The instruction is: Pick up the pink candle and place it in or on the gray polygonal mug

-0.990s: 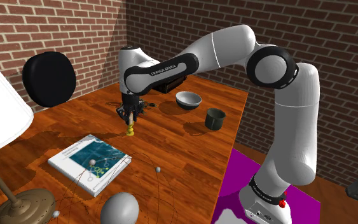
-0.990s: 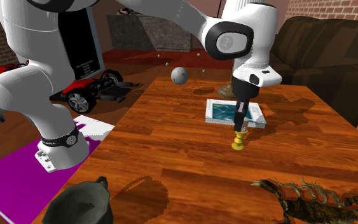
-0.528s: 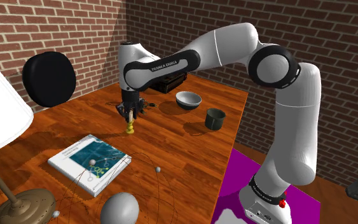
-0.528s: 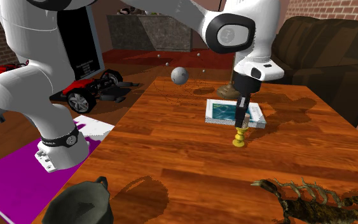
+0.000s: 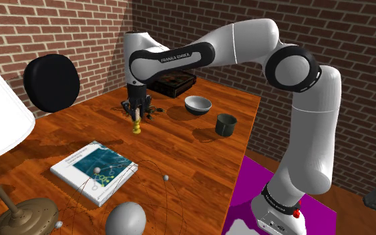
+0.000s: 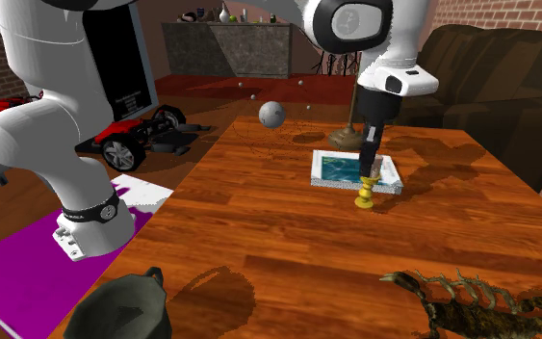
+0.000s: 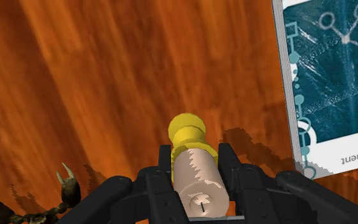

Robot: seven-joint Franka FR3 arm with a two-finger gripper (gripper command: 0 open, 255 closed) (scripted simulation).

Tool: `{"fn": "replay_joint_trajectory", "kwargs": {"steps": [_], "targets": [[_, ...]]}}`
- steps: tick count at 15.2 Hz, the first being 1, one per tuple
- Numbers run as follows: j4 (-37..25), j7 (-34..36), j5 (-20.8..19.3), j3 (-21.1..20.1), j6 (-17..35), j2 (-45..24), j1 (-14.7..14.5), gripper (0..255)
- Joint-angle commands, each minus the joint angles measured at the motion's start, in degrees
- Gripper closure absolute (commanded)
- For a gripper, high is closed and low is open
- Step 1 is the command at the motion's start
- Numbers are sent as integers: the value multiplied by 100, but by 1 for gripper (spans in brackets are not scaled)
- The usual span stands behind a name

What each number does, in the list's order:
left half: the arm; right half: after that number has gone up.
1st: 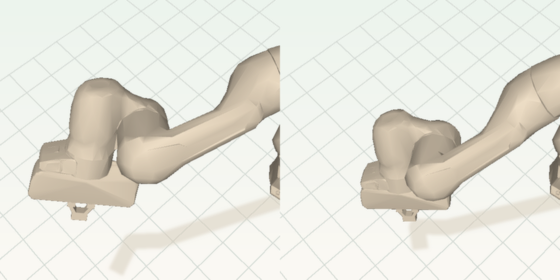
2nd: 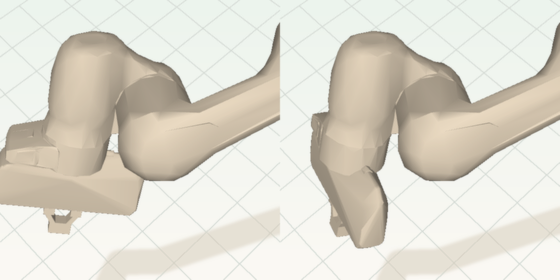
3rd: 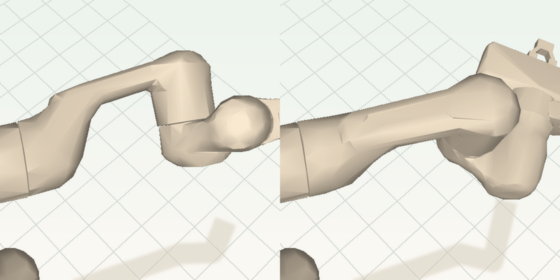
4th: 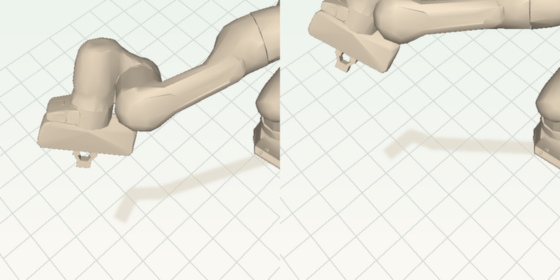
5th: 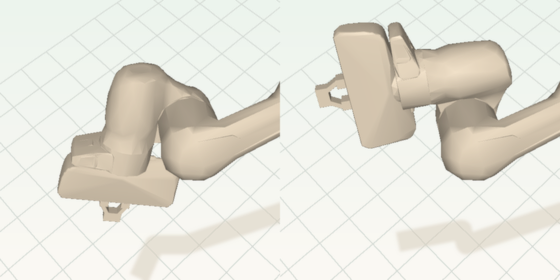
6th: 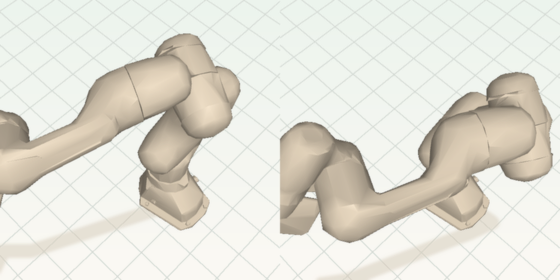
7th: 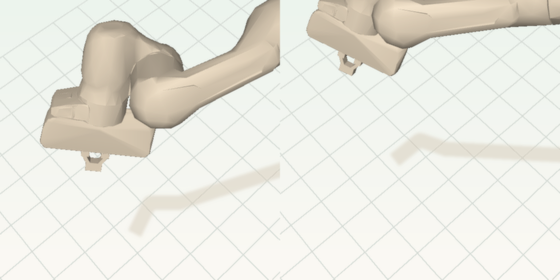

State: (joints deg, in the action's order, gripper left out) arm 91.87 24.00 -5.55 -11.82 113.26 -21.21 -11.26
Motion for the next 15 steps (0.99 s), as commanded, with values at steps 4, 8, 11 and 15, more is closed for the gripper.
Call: {"fn": "replay_joint_trajectory", "kwargs": {"steps": [4, 8, 11, 15], "targets": [[-274, -18, 25, -12, -353, 80, -5, 255], [-522, -33, 40, -19, -643, 122, -10, 255], [-728, -42, 48, -24, -865, 140, -16, 255], [-1031, -53, 53, -29, -1172, 143, -28, 255]]}}
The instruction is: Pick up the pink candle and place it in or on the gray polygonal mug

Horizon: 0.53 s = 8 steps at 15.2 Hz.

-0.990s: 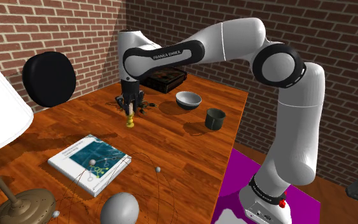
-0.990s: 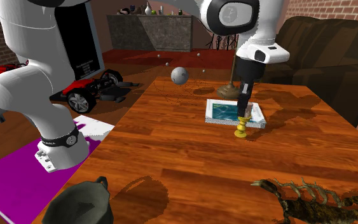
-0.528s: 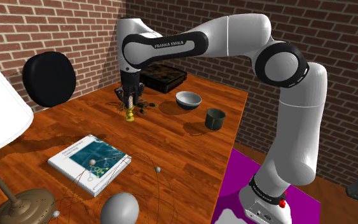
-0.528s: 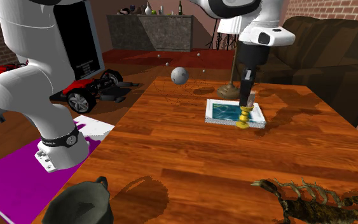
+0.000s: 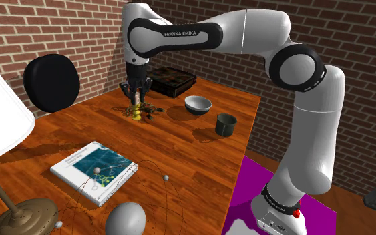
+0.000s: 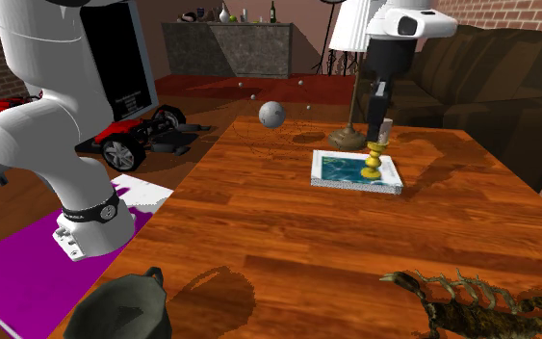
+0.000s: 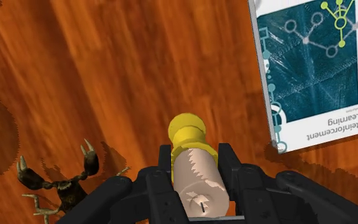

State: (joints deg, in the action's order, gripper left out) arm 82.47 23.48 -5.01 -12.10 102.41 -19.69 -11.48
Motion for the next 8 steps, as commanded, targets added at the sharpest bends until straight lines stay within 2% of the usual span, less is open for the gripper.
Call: {"fn": "replay_joint_trajectory", "kwargs": {"steps": [1, 6, 8], "targets": [[-173, -2, -1, -3, -165, -11, -10, 255], [-588, -11, -5, -7, -544, -48, -31, 255], [42, -192, 99, 29, -364, 416, 145, 255]]}}
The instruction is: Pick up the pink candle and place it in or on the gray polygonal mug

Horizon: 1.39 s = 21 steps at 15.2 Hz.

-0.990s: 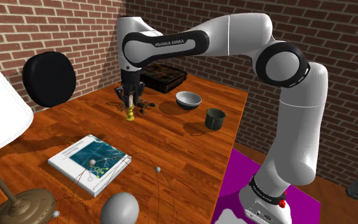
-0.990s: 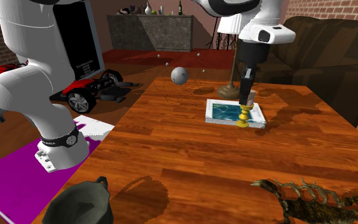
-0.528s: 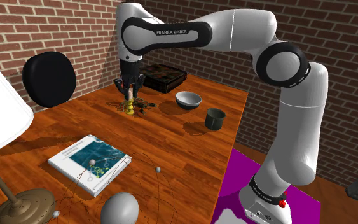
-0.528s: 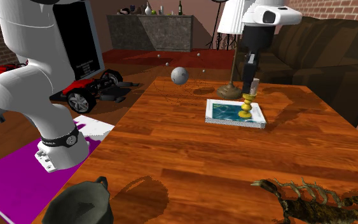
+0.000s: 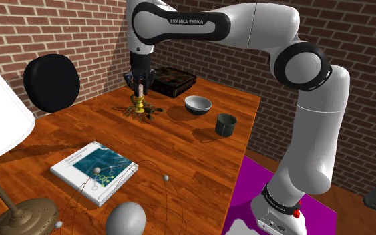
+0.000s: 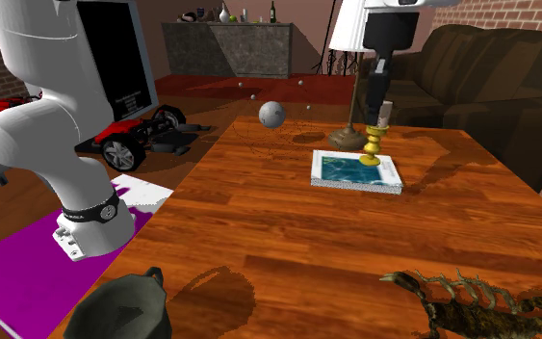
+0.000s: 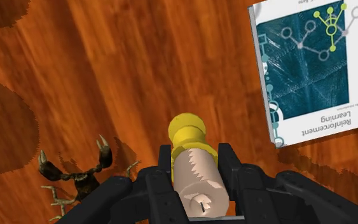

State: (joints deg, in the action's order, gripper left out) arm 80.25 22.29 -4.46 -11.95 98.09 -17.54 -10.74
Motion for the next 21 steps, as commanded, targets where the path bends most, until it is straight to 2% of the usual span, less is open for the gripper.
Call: {"fn": "replay_joint_trajectory", "kwargs": {"steps": [1, 10, 21], "targets": [[547, -170, 93, 37, 142, 418, 153, 255], [2519, -1150, 420, 431, 485, 2090, 719, 255], [3982, -2441, 389, 1213, 418, 3630, 1237, 255]]}}
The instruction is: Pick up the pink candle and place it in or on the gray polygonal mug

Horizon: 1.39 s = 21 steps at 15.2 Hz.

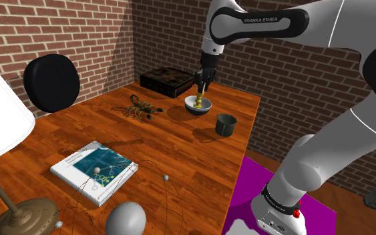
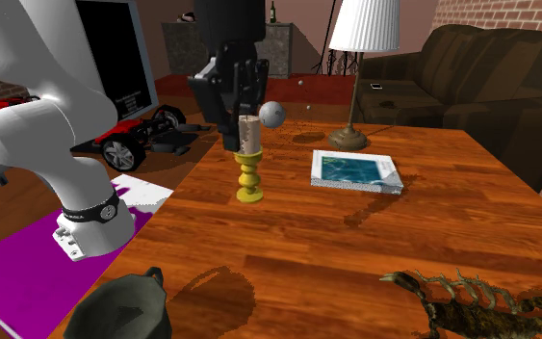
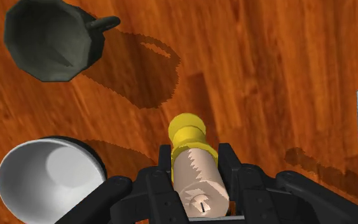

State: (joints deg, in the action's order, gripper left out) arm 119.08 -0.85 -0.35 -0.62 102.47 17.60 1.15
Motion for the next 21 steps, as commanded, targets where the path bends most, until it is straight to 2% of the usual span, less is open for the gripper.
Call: {"fn": "replay_joint_trajectory", "kwargs": {"steps": [1, 7, 14, 21], "targets": [[191, -247, -48, 162, -42, 231, 96, 255], [602, -978, -273, 682, -198, 815, 397, 255], [787, -1879, -634, 1354, -401, 1254, 770, 255], [1341, -1864, -672, 1399, 132, 1275, 789, 255]]}}
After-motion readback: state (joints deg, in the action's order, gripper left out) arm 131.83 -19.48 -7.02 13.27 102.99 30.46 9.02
